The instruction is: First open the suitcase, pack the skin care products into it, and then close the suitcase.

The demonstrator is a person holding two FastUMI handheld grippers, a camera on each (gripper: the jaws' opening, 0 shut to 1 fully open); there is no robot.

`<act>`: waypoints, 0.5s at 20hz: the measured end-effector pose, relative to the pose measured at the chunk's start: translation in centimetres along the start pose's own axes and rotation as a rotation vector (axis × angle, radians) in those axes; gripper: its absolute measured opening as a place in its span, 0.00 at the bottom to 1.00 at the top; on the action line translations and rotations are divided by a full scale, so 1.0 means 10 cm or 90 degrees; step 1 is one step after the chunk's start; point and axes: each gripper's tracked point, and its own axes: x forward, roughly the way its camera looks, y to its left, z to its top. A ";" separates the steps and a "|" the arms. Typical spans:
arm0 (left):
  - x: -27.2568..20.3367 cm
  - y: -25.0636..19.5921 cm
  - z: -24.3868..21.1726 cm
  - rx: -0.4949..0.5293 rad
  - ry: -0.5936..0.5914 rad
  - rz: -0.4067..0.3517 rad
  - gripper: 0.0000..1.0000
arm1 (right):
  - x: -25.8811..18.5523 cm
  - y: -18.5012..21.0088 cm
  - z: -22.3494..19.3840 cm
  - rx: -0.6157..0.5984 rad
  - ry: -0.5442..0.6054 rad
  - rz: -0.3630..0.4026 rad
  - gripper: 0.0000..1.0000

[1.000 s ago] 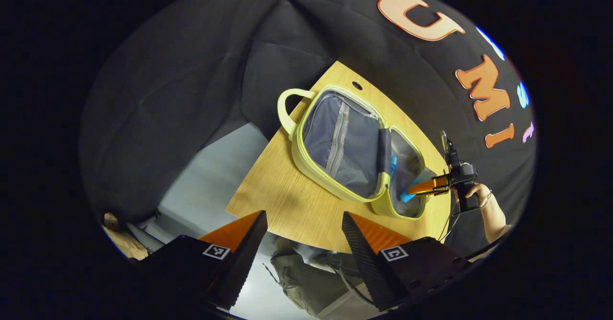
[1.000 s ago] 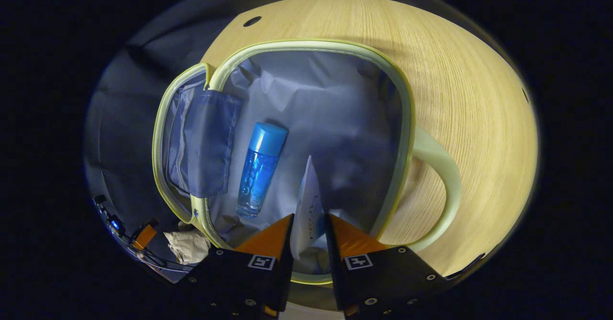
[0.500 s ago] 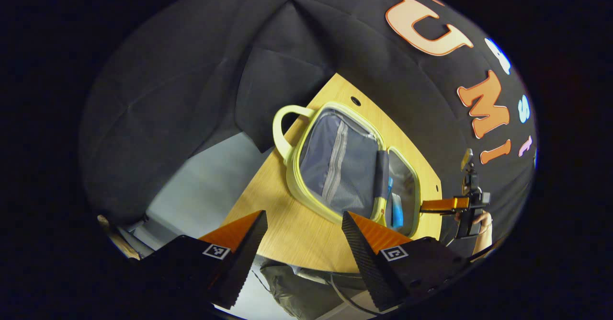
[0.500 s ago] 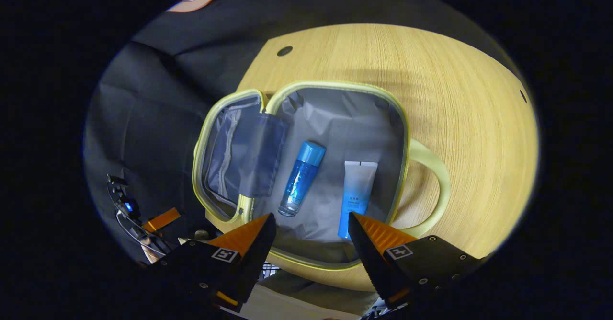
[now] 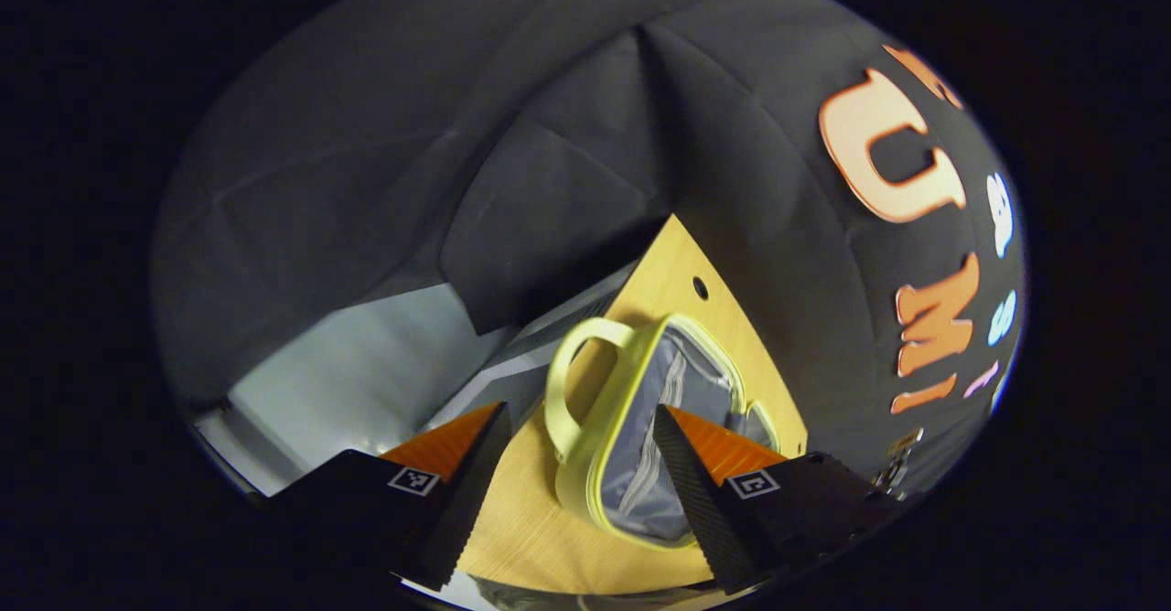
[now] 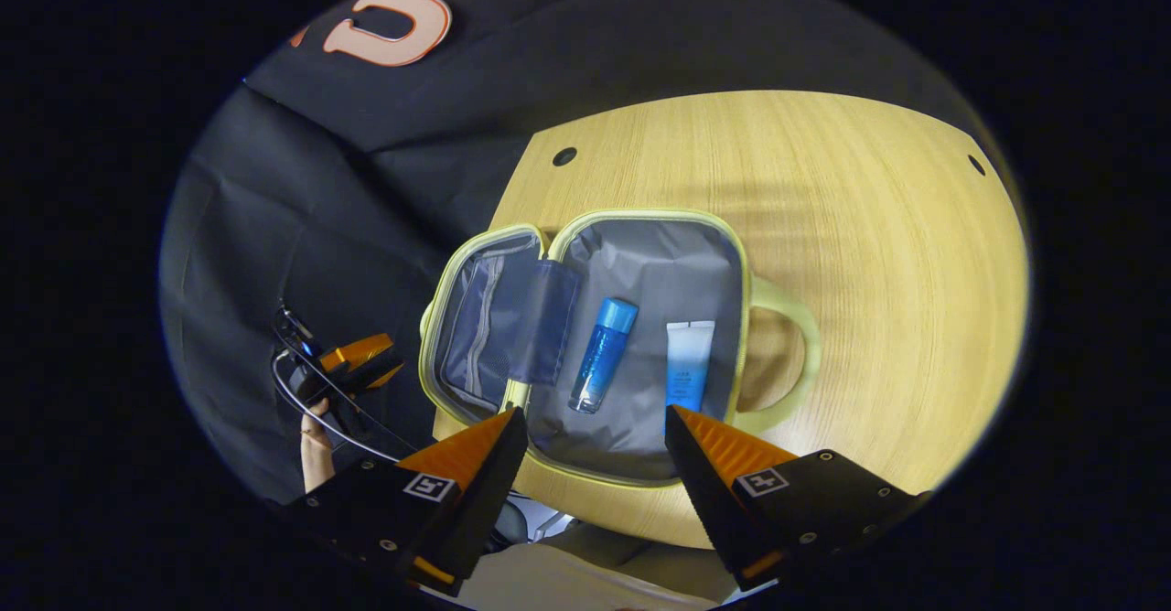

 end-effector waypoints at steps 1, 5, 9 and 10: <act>0.13 0.07 0.01 -0.016 0.009 0.002 0.98 | -0.05 -0.04 0.02 0.005 -0.009 -0.003 0.96; 0.49 0.17 -0.04 -0.056 0.040 -0.014 0.98 | -0.17 -0.28 0.03 0.044 -0.030 -0.016 0.96; 0.74 0.11 -0.06 -0.084 0.029 -0.037 0.93 | -0.25 -0.54 0.00 0.078 -0.039 -0.041 0.96; 0.77 0.19 -0.03 -0.095 0.019 -0.010 0.69 | -0.27 -0.57 -0.03 0.081 -0.039 -0.047 0.96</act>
